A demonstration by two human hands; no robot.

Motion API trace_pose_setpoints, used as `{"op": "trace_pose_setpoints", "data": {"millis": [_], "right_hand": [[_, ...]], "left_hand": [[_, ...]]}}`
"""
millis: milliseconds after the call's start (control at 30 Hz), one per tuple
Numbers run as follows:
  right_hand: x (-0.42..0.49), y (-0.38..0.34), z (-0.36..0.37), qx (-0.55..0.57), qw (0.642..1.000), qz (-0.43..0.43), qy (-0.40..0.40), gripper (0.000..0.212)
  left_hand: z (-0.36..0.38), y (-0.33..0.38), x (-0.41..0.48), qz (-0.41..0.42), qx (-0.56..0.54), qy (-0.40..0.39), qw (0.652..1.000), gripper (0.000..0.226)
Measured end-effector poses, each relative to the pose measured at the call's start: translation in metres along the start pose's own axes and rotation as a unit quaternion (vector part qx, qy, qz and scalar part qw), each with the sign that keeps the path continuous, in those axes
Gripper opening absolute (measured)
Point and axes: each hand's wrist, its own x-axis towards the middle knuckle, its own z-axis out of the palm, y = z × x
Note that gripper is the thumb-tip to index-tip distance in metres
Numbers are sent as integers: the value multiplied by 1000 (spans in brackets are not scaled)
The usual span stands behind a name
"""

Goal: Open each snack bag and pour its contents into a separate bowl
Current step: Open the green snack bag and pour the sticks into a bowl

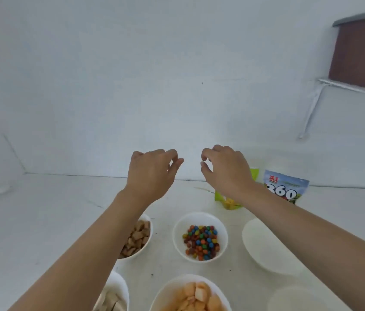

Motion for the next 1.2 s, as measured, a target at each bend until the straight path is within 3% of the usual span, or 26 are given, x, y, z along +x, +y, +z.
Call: {"op": "trace_pose_setpoints", "data": {"millis": [300, 633, 967, 1200], "right_hand": [[7, 127, 37, -80, 993, 79, -25, 21], [7, 161, 90, -60, 989, 101, -87, 20], [21, 146, 77, -34, 997, 71, -28, 30], [45, 95, 47, -21, 998, 19, 61, 33]], "left_hand": [[126, 90, 70, 68, -57, -51, 995, 29], [200, 107, 79, 58, -57, -145, 986, 28], [179, 94, 89, 67, -40, -109, 991, 23], [118, 57, 95, 49, 3, 6, 999, 21]]}}
